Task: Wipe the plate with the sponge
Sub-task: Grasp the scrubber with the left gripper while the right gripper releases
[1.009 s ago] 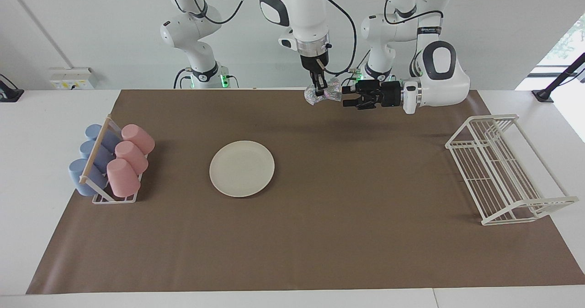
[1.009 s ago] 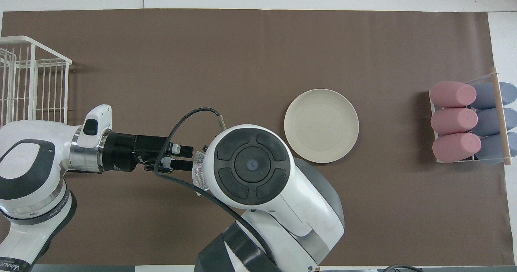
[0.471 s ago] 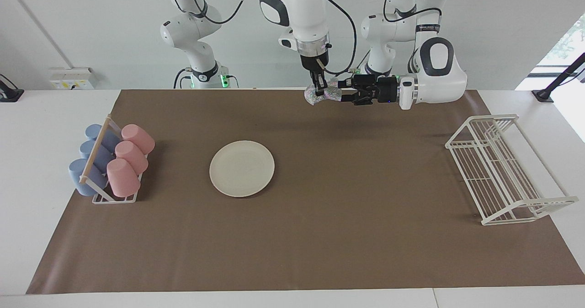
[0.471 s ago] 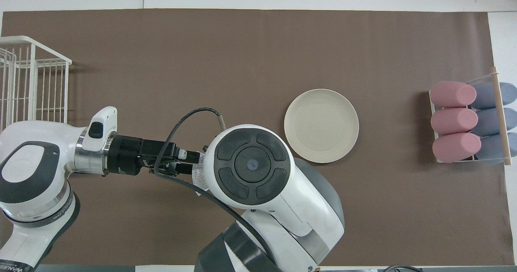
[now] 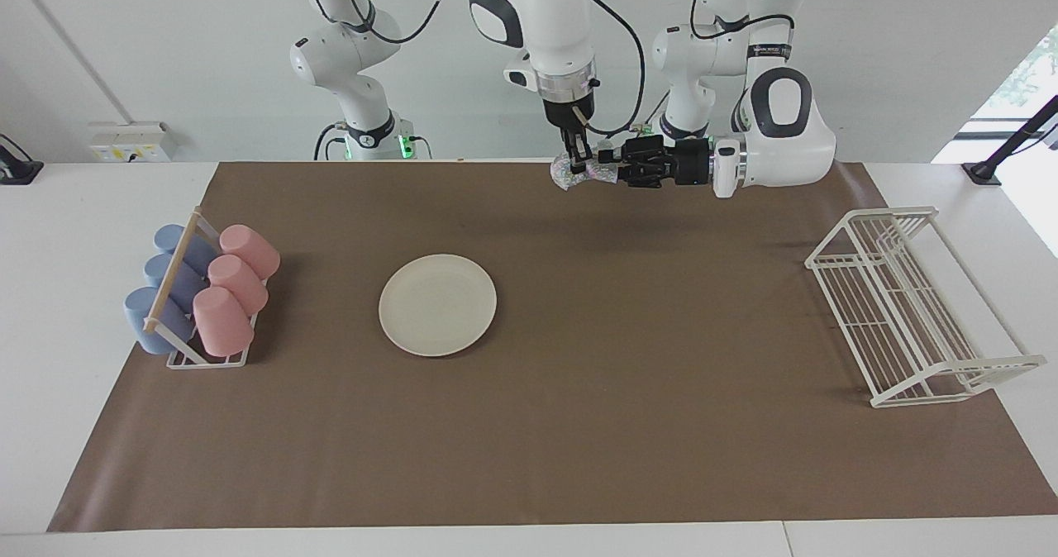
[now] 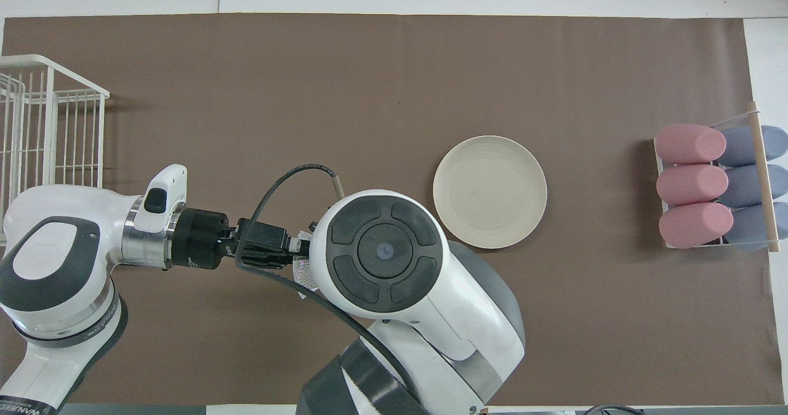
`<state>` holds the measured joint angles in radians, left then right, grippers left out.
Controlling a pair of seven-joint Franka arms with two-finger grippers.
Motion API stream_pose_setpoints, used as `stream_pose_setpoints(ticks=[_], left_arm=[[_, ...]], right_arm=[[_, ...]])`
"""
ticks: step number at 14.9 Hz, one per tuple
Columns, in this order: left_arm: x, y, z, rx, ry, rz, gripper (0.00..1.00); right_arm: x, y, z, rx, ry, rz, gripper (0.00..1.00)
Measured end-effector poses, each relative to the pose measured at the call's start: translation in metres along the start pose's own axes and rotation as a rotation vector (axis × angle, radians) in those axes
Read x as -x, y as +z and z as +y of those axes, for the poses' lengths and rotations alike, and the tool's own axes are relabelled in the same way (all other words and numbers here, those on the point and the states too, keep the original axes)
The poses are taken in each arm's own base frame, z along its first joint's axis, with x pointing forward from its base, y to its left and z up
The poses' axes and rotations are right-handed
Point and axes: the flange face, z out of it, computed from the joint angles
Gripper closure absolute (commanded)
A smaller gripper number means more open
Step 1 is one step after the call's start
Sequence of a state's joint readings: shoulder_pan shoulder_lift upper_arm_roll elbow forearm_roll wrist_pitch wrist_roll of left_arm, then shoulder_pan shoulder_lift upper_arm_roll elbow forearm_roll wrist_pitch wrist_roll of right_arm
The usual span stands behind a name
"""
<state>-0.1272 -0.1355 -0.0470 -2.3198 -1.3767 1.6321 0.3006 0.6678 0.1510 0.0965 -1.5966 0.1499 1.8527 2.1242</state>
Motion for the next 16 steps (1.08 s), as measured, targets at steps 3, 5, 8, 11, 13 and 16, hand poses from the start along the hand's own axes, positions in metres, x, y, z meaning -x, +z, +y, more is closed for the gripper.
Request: stream_pose_setpoints(ticks=[3, 5, 8, 11, 13, 16], left_arm=[[0.000, -0.001, 0.000, 0.001, -0.001, 0.001, 1.00], [0.000, -0.001, 0.001, 0.001, -0.006, 0.002, 1.00], [0.001, -0.002, 0.001, 0.001, -0.018, 0.003, 1.00], [0.001, -0.003, 0.002, 0.002, -0.024, 0.006, 1.00], [0.001, -0.004, 0.001, 0.000, -0.029, 0.007, 1.00], [0.002, -0.006, -0.006, -0.078, -0.044, 0.000, 1.00]], right_arm=[[0.000, 0.001, 0.000, 0.002, 0.000, 0.001, 1.00], [0.000, 0.001, 0.000, 0.002, 0.001, 0.001, 0.36], [-0.002, -0.002, 0.000, -0.002, 0.003, -0.001, 0.00], [-0.006, -0.009, 0.001, -0.015, -0.040, 0.007, 0.00], [-0.018, -0.015, -0.001, -0.037, -0.147, 0.043, 0.00], [-0.063, -0.030, -0.010, -0.036, -0.330, 0.075, 0.00]])
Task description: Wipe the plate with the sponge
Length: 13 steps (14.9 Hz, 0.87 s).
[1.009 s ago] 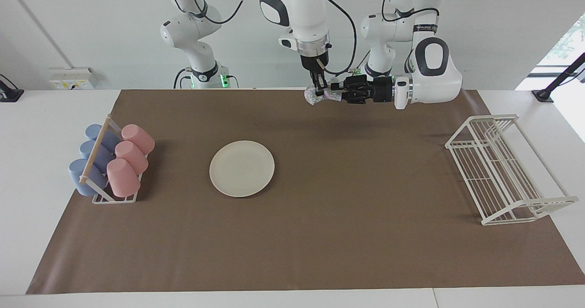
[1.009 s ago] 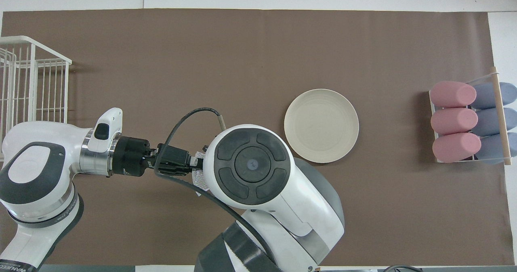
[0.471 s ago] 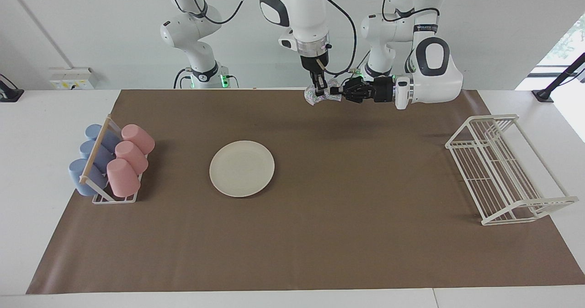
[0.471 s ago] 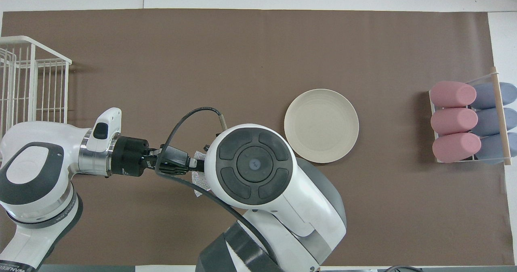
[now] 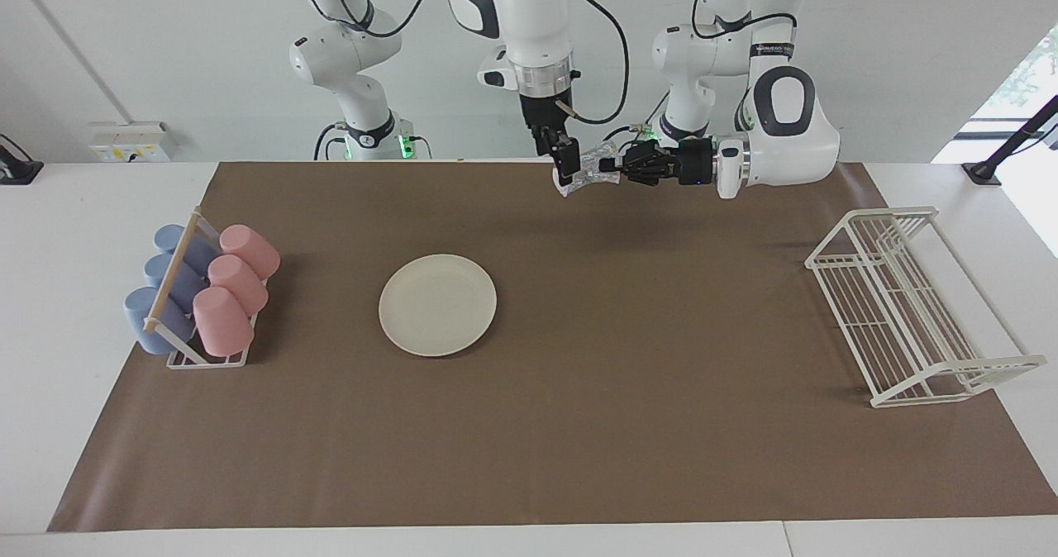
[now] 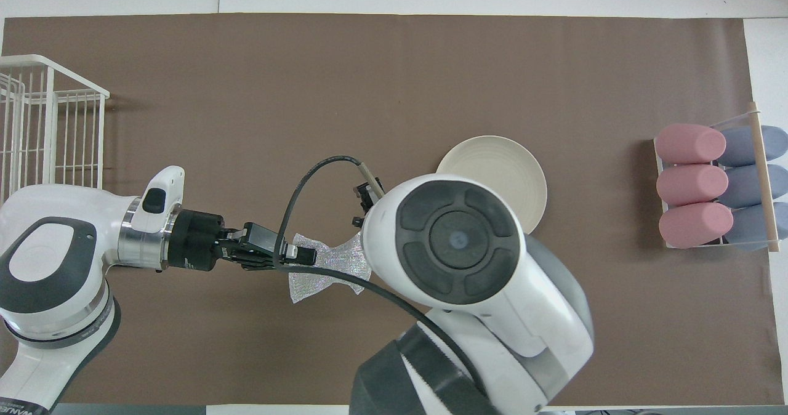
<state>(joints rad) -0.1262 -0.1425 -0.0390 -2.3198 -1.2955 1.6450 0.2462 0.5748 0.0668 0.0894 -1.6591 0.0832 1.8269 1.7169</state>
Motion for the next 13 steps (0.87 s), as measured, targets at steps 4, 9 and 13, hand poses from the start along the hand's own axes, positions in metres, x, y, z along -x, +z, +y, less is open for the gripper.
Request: stream_pose_setpoints(ticks=[4, 9, 13], left_arm=[[-0.006, -0.018, -0.001, -0.162, -0.069, 0.076, 1.00], [-0.015, -0.042, 0.042, -0.469, -0.184, 0.258, 1.00], [-0.017, -0.039, 0.058, -0.708, -0.206, 0.341, 1.00]], right_arm=[[-0.080, -0.024, 0.011, 0.008, -0.287, 0.017, 0.00], [-0.206, -0.046, 0.031, 0.005, -0.581, 0.042, 0.00], [-0.287, -0.053, 0.057, 0.039, -0.811, 0.029, 0.00]])
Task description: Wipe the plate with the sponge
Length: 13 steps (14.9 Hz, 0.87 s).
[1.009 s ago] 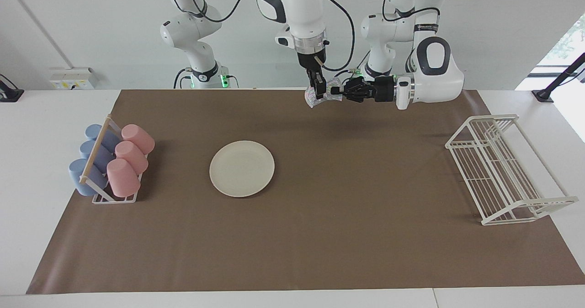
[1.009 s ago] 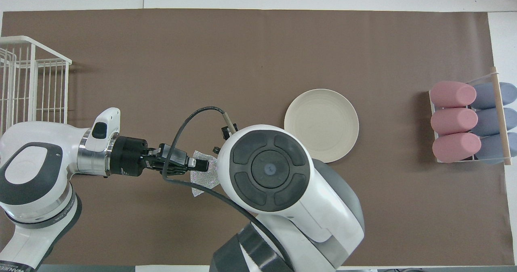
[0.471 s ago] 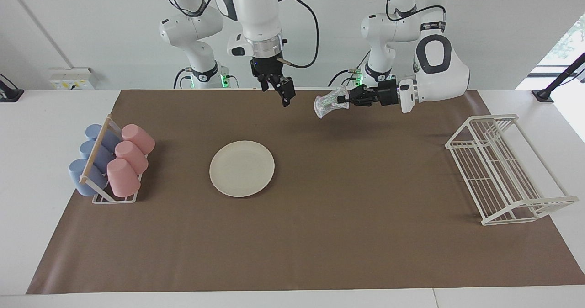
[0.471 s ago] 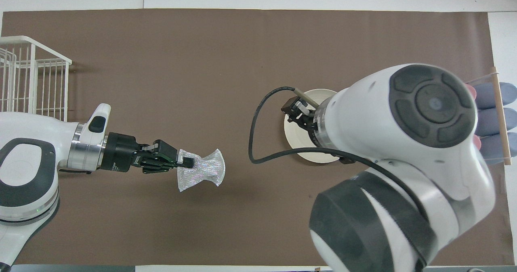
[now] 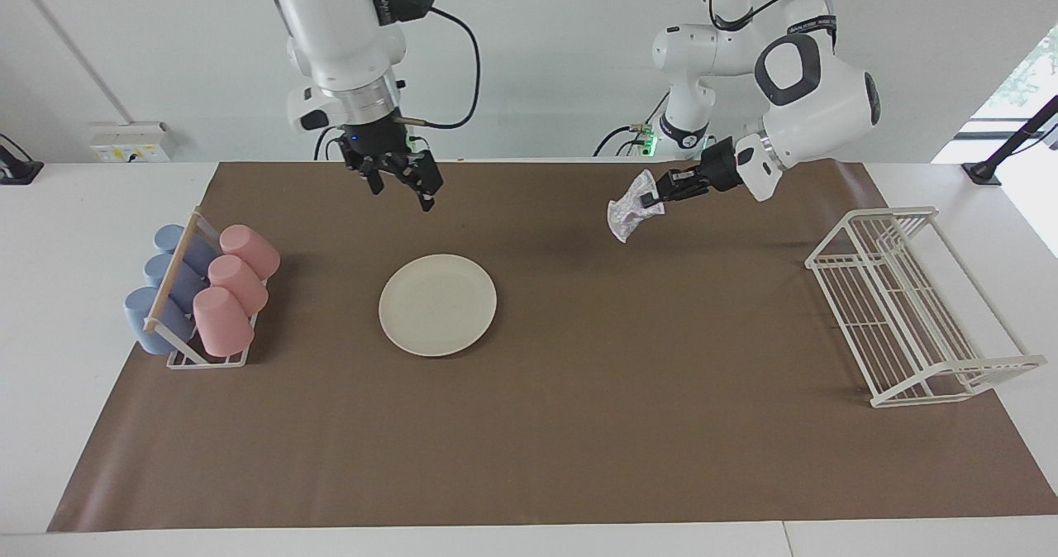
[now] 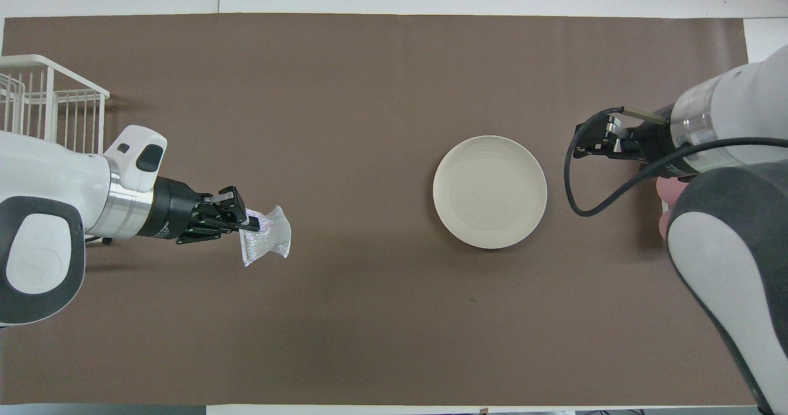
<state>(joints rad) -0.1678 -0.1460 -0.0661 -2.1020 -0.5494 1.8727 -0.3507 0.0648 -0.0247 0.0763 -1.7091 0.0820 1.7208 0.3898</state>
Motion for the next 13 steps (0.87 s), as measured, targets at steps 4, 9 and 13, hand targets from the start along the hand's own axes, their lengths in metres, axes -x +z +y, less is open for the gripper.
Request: stream_pose_setpoints(ticks=[4, 9, 13], left_arm=[[-0.013, -0.020, 0.015, -0.233, 0.031, 0.112, 1.00], [-0.032, -0.047, 0.011, -0.517, 0.076, 0.194, 1.00], [-0.040, -0.068, 0.001, -0.762, 0.084, 0.239, 1.00]], right_arm=[[-0.009, -0.003, 0.036, 0.007, -0.228, -0.021, 0.00], [-0.008, -0.004, 0.052, 0.066, -0.290, -0.060, 0.00], [-0.008, -0.010, 0.058, 0.092, -0.318, -0.068, 0.00]])
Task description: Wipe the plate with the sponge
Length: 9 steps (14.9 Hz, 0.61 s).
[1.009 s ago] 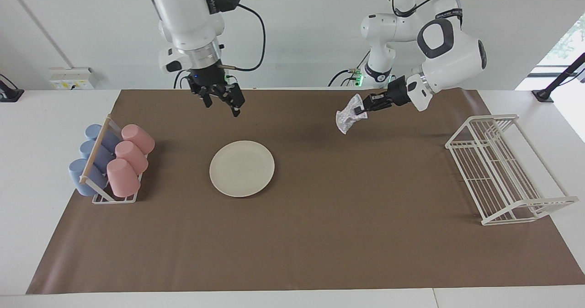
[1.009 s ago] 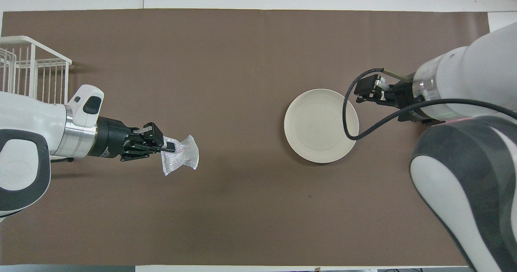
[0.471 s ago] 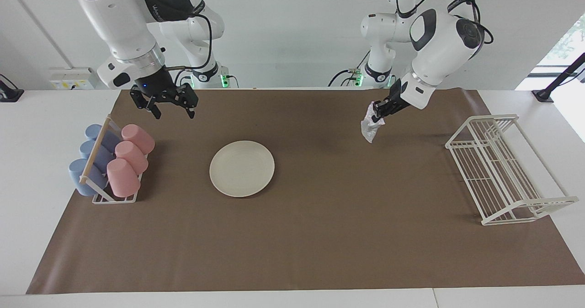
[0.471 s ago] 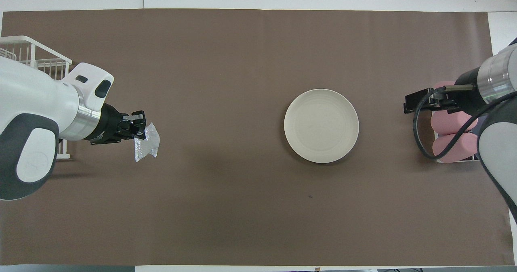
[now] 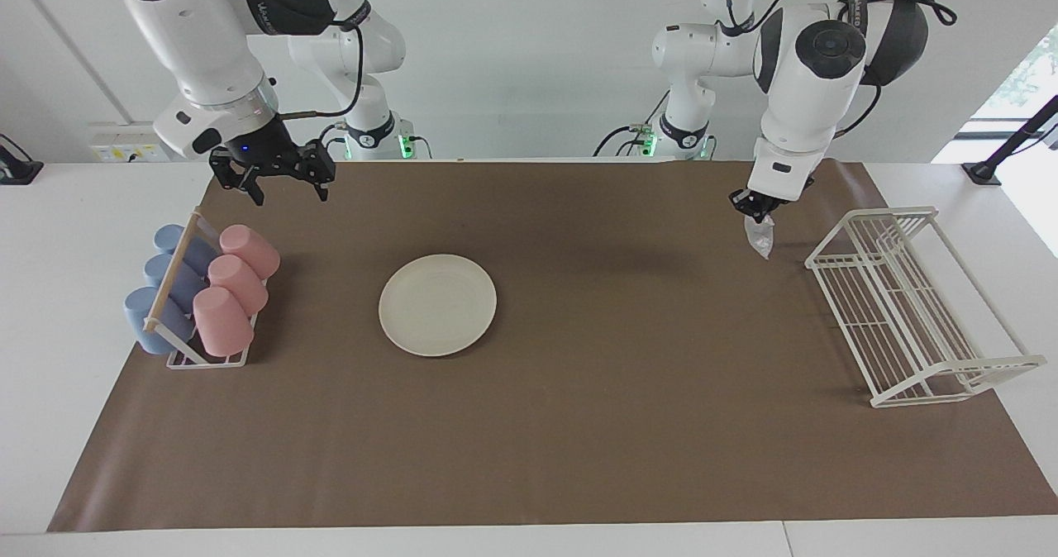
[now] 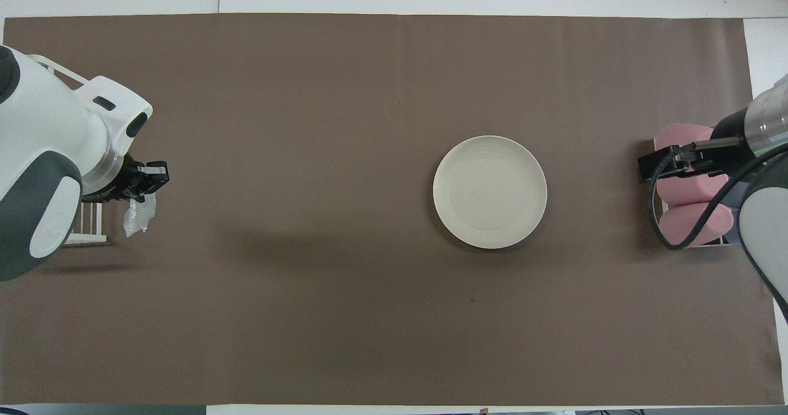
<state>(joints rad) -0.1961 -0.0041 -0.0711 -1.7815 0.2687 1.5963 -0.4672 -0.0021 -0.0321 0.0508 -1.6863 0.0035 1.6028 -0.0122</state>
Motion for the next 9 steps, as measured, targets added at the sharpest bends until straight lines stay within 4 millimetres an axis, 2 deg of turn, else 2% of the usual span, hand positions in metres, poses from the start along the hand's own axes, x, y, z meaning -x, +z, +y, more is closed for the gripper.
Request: stream_pose_setpoints(ticks=[4, 9], left_arm=[[-0.017, -0.003, 0.000, -0.260, 0.023, 0.034, 1.00], [-0.046, 0.020, -0.007, -0.536, 0.032, 0.086, 1.00]], right_arm=[[0.001, 0.002, 0.011, -0.004, 0.012, -0.012, 0.00], [0.002, 0.002, 0.018, -0.005, -0.009, -0.023, 0.00]])
